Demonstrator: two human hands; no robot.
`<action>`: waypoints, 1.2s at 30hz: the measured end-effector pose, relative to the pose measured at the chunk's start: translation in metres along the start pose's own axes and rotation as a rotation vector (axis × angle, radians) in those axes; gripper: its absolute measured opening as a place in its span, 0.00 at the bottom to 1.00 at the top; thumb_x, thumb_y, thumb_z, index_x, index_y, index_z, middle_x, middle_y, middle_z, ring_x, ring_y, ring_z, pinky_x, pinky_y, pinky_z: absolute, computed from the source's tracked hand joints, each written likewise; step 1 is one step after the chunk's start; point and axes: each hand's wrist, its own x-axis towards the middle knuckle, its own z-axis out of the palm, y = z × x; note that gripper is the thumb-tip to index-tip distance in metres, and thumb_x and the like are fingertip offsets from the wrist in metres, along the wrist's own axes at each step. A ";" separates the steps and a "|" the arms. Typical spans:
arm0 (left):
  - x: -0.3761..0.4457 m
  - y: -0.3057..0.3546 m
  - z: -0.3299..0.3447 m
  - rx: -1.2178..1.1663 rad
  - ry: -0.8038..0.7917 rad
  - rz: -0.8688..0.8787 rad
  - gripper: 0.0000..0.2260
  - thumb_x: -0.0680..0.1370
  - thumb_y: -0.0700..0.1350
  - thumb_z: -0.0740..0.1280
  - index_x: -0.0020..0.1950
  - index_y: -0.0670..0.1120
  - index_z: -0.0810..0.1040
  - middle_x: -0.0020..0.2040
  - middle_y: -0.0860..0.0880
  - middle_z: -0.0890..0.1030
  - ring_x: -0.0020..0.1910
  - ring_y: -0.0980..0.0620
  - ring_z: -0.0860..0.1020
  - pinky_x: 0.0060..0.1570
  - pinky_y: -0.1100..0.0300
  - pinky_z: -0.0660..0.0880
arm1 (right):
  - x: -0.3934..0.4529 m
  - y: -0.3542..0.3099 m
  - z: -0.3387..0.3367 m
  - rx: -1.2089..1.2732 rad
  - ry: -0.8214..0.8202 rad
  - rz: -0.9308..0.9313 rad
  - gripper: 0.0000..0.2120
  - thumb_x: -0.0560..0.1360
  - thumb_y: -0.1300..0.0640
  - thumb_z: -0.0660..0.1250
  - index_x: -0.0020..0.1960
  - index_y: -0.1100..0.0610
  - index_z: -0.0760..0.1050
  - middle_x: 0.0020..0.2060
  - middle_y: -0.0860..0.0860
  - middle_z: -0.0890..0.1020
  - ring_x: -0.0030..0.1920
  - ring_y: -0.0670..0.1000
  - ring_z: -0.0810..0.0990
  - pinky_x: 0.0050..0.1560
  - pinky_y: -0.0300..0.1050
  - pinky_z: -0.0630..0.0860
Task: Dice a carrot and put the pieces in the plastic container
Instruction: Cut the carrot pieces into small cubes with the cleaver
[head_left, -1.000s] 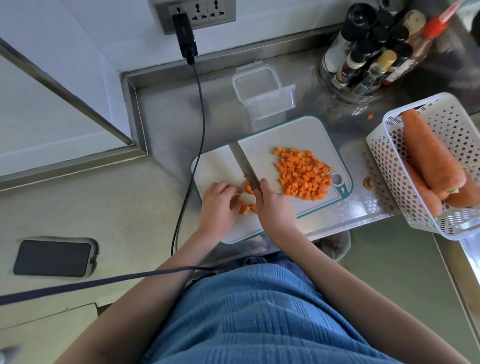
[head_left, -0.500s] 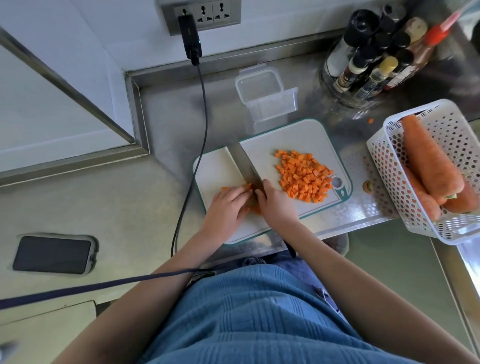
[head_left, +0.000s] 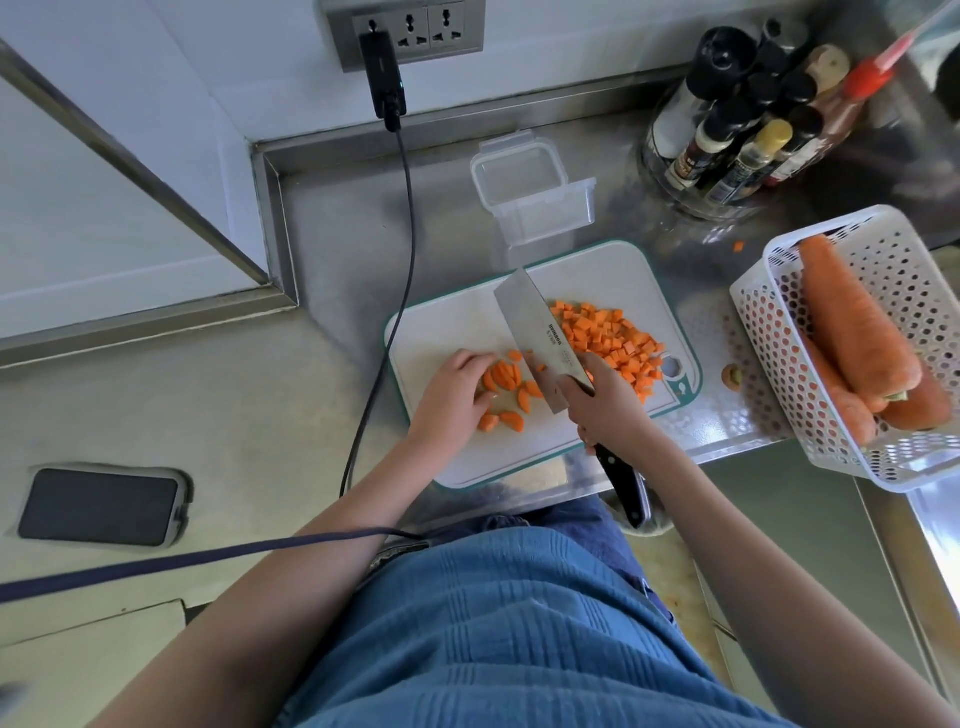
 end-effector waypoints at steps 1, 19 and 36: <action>0.003 0.002 0.000 0.009 -0.010 0.022 0.22 0.74 0.36 0.68 0.67 0.44 0.73 0.58 0.45 0.74 0.54 0.48 0.75 0.55 0.58 0.71 | -0.001 0.001 0.000 0.004 0.010 0.006 0.14 0.80 0.52 0.59 0.64 0.54 0.66 0.36 0.55 0.76 0.30 0.52 0.72 0.26 0.44 0.73; 0.030 0.008 0.016 0.054 0.164 0.075 0.05 0.73 0.42 0.70 0.44 0.40 0.80 0.46 0.45 0.76 0.42 0.47 0.76 0.43 0.52 0.75 | 0.000 -0.004 -0.003 0.248 0.127 0.070 0.07 0.80 0.56 0.57 0.56 0.55 0.70 0.29 0.53 0.71 0.19 0.48 0.67 0.24 0.43 0.70; 0.026 -0.009 -0.002 0.061 0.115 -0.023 0.31 0.68 0.44 0.76 0.68 0.42 0.71 0.61 0.43 0.73 0.58 0.43 0.70 0.60 0.54 0.67 | 0.008 -0.023 0.037 -0.172 0.241 0.001 0.07 0.83 0.56 0.53 0.52 0.58 0.65 0.31 0.51 0.73 0.30 0.55 0.73 0.27 0.44 0.66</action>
